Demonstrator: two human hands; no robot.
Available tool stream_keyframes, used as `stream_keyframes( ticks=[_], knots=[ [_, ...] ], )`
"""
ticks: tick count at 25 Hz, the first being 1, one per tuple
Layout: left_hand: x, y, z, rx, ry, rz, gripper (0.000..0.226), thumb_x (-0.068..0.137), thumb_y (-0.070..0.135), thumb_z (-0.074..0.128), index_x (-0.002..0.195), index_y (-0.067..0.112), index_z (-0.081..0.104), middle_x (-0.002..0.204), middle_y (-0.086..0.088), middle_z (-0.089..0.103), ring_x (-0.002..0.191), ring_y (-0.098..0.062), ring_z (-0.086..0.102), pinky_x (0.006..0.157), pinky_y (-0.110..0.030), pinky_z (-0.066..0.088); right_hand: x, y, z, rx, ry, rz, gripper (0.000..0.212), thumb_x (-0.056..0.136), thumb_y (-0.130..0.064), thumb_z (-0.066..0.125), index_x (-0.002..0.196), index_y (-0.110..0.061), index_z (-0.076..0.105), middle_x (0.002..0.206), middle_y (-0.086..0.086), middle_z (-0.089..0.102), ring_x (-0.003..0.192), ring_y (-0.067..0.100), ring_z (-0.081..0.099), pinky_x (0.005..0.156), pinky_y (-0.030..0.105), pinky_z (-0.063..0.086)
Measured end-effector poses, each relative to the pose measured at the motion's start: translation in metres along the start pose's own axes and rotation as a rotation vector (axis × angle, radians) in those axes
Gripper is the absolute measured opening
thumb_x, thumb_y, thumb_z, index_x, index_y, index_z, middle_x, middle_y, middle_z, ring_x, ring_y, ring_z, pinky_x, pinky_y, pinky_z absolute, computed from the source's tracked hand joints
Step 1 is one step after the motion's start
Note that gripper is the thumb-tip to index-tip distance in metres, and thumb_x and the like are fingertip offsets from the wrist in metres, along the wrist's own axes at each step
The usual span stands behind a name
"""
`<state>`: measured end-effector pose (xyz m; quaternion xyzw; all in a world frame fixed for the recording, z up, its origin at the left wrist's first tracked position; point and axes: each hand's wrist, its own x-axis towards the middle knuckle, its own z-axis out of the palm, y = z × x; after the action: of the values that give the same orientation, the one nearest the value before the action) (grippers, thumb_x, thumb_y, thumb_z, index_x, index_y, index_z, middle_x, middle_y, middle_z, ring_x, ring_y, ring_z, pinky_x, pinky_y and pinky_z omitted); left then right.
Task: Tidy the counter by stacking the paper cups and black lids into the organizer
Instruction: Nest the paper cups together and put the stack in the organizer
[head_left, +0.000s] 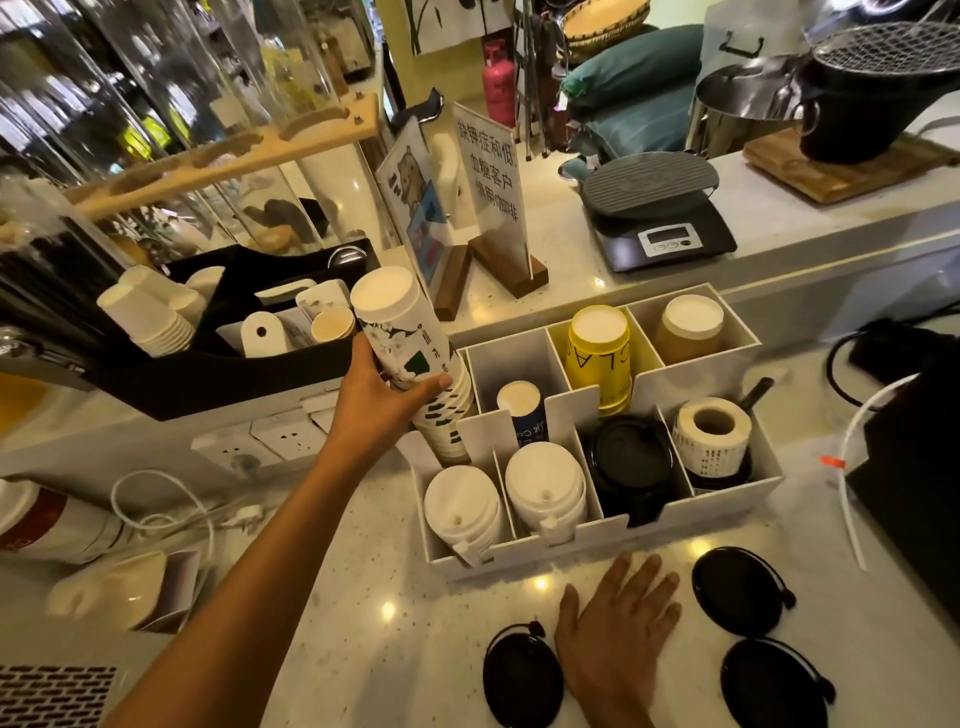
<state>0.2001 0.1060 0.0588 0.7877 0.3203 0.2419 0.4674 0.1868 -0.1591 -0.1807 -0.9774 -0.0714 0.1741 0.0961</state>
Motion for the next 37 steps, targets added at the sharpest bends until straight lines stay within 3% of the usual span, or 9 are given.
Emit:
stream_keyframes(
  ticks=[4,7,9,13,21,24,30,34,37],
  knots=[
    [0.001,-0.007,0.002,0.075,0.014,0.017,0.076,0.073,0.034,0.087,0.128,0.045,0.036,0.125,0.024,0.050,0.117,-0.004,0.048,0.091,-0.035,0.051,0.001,0.003,0.004,0.045,0.032,-0.015,0.086,0.087,-0.054,0.042,0.152,0.000,0.028,0.159,0.033,0.016,0.147,0.052,0.005,0.117,0.061,0.007],
    [0.002,-0.012,0.004,0.106,0.029,0.010,0.073,0.074,0.035,0.086,0.127,0.045,0.036,0.125,0.023,0.049,0.116,-0.004,0.047,0.099,-0.047,0.049,0.001,0.004,0.005,0.052,0.040,-0.026,0.086,0.087,-0.055,0.037,0.152,0.001,0.028,0.159,0.034,0.017,0.147,0.053,0.006,0.117,0.062,0.009],
    [0.002,-0.014,0.005,0.105,0.025,0.008,0.073,0.075,0.035,0.086,0.128,0.045,0.036,0.125,0.023,0.050,0.116,-0.004,0.047,0.098,-0.043,0.050,0.001,0.005,0.005,0.051,0.041,-0.032,0.086,0.087,-0.056,0.033,0.152,0.001,0.028,0.159,0.034,0.017,0.147,0.053,0.007,0.117,0.063,0.010],
    [0.000,-0.012,0.004,0.111,0.022,0.004,0.074,0.072,0.038,0.086,0.127,0.048,0.036,0.108,0.040,0.051,0.100,0.012,0.052,0.074,-0.011,0.044,0.001,0.005,0.004,0.057,0.040,-0.026,0.087,0.087,-0.057,0.033,0.153,0.000,0.027,0.159,0.033,0.015,0.147,0.053,0.006,0.117,0.062,0.010],
    [-0.001,-0.010,0.006,0.078,0.010,-0.017,0.075,0.078,0.032,0.083,0.135,0.040,0.035,0.130,0.020,0.051,0.117,-0.006,0.047,0.100,-0.049,0.050,-0.002,0.005,0.000,0.080,0.060,-0.055,0.089,0.088,-0.059,0.018,0.152,0.001,0.025,0.159,0.034,0.014,0.147,0.054,0.008,0.117,0.064,0.013],
    [-0.003,-0.007,0.005,0.072,0.009,-0.019,0.075,0.080,0.029,0.083,0.140,0.032,0.038,0.139,0.009,0.056,0.117,-0.007,0.050,0.095,-0.042,0.051,-0.005,0.004,-0.004,0.083,0.057,-0.067,0.089,0.088,-0.061,0.010,0.153,0.000,0.021,0.160,0.034,0.011,0.148,0.053,0.005,0.119,0.063,0.010],
    [-0.046,-0.005,0.023,-0.020,0.094,-0.046,0.084,0.080,0.023,0.084,0.148,0.030,0.036,0.152,0.002,0.048,0.137,-0.020,0.046,0.101,-0.037,0.043,0.001,0.010,-0.018,0.164,-0.083,-0.036,0.082,0.097,-0.059,0.025,0.158,-0.012,-0.002,0.163,0.024,-0.017,0.148,0.044,-0.019,0.121,0.054,-0.005],
    [-0.107,-0.015,0.026,0.114,0.140,-0.006,0.097,0.077,0.040,0.084,0.154,0.031,0.026,0.162,0.001,0.031,0.145,-0.021,0.033,0.104,-0.033,0.033,0.001,0.018,-0.055,0.509,-0.086,-0.050,0.068,0.101,-0.052,0.031,0.158,-0.020,0.014,0.167,0.016,0.004,0.152,0.039,-0.005,0.122,0.051,0.001],
    [-0.165,-0.023,0.028,0.201,0.091,0.066,0.099,0.075,0.054,0.074,0.156,0.029,0.023,0.161,0.012,0.025,0.141,0.003,0.020,0.109,-0.014,0.020,-0.005,0.025,-0.082,0.686,-0.005,-0.130,0.061,0.102,-0.044,0.041,0.156,-0.020,0.023,0.165,0.011,0.019,0.152,0.037,0.005,0.122,0.052,0.011]
  ],
)
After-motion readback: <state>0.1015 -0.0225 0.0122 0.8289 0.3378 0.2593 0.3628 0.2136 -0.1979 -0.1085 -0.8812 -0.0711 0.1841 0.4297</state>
